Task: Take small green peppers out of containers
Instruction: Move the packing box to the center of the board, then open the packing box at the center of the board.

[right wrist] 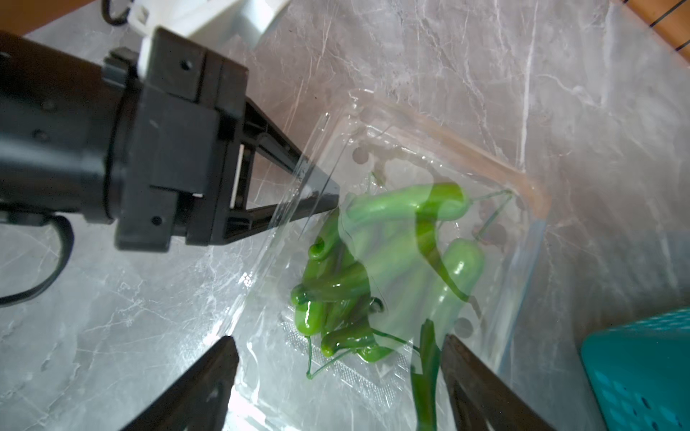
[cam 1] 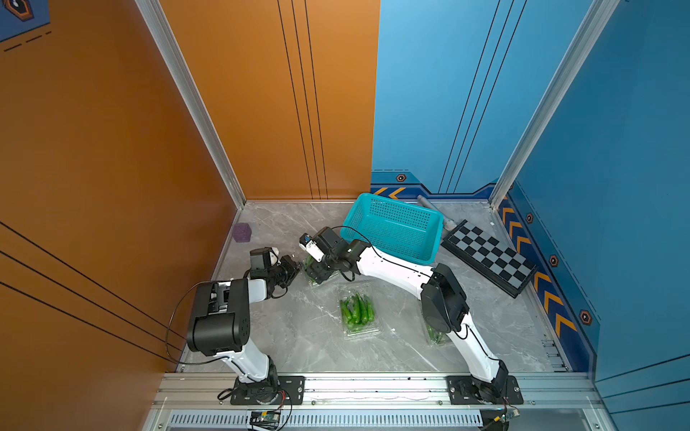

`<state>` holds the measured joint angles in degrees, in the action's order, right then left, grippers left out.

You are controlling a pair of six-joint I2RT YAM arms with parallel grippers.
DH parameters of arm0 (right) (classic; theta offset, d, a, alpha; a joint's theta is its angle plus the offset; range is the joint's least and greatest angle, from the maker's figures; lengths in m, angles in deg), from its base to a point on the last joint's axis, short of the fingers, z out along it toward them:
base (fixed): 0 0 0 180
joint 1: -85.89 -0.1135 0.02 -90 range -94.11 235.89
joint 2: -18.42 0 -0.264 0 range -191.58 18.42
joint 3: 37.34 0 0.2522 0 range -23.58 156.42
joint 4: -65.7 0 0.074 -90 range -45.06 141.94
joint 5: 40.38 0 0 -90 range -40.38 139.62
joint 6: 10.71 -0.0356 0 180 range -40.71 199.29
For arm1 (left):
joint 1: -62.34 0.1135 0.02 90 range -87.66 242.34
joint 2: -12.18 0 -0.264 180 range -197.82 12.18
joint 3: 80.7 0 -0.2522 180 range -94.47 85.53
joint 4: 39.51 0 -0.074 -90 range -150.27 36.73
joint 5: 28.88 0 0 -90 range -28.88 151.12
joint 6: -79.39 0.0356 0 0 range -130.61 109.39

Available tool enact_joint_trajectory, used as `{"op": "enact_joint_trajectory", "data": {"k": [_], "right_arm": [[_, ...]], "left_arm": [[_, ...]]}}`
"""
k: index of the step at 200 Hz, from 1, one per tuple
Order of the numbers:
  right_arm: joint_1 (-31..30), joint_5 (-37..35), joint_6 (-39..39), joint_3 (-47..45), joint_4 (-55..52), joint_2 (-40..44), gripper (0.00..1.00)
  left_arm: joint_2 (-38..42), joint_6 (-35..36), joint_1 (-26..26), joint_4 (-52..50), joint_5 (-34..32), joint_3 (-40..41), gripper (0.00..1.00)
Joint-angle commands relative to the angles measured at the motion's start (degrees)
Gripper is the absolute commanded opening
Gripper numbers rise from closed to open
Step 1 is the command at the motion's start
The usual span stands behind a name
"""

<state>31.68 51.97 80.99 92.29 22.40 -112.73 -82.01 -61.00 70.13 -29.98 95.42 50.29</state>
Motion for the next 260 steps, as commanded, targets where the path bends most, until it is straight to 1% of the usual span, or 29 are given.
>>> {"op": "enact_joint_trajectory", "data": {"k": [1, 13, 29, 47, 79, 102, 173, 208, 260], "right_arm": [[1.3, -3.9, -0.9, -1.5, 3.3, 1.5, 0.88], [2.2, -2.0, -1.8, -2.2, 4.7, 1.9, 0.88], [1.6, -3.2, -1.0, -2.8, 5.3, 2.6, 0.88], [0.6, -2.4, -0.9, -3.4, 5.3, 3.5, 0.87], [-2.2, -4.5, -0.2, -5.5, 5.3, 6.0, 0.81], [-3.9, -5.5, -0.7, -6.8, 5.3, 7.3, 0.80], [-5.3, -6.8, -1.5, -6.6, 5.4, 4.2, 0.76], [-5.4, -5.7, -1.8, -6.0, 5.4, 2.6, 0.75], [-5.7, -6.1, -1.9, -5.0, 4.8, 0.8, 0.74]], "left_arm": [[2.0, 0.6, -0.2, -1.0, -1.0, 1.3, 0.00], [3.0, 0.3, -0.3, -1.0, -1.3, 1.5, 0.00], [4.0, -0.4, -0.3, -1.1, -1.4, 1.8, 0.00], [4.8, -0.8, -0.5, -1.1, -1.7, 2.1, 0.00], [4.7, -0.9, -0.8, -1.1, -2.0, 2.6, 0.00], [4.4, -0.8, -0.9, -1.1, -2.2, 3.0, 0.00], [4.8, -1.1, -1.2, -1.0, -3.0, 4.4, 0.00], [5.2, -1.4, -1.2, -1.1, -3.4, 4.7, 0.00], [5.4, -1.5, -1.4, -1.1, -3.7, 5.0, 0.00]]}}
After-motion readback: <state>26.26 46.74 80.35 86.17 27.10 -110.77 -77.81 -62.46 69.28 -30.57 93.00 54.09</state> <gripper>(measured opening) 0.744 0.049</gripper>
